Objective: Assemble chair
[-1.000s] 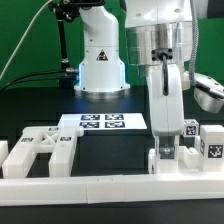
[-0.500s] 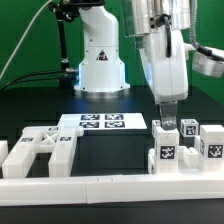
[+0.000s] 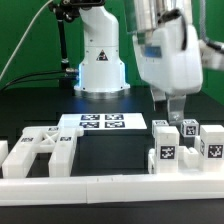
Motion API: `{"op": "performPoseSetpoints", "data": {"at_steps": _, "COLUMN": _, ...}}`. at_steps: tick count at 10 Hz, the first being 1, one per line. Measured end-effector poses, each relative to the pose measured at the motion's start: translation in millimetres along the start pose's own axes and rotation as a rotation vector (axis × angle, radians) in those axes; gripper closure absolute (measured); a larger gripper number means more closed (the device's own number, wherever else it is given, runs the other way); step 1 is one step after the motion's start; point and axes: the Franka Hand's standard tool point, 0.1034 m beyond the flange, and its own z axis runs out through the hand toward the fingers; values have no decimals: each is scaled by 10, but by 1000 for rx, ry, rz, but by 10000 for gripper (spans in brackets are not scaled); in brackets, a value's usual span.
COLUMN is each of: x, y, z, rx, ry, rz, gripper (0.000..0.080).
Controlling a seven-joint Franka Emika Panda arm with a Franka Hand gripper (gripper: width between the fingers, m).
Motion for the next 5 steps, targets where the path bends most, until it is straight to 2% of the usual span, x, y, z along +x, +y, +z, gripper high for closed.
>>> {"op": "performPoseSetpoints", "data": {"at_steps": 2, "x": -64, "y": 50, "z": 20, "rx": 13, "ry": 16, "rz": -301, "gripper": 150}}
{"op": "performPoseSetpoints", "data": {"at_steps": 3, "x": -95, "y": 19, "z": -33, "rx": 40, "ry": 35, "rz": -450, "gripper": 150}}
{"op": "performPoseSetpoints", "data": {"at_steps": 4, "x": -65, "y": 50, "z": -29, "rx": 60, "ry": 56, "rz": -471, "gripper": 150}}
{"op": "performPoseSetpoints", "data": {"at_steps": 5, "x": -53, "y": 53, "z": -23, "rx": 53, "ry": 61, "rz": -564, "gripper": 150}}
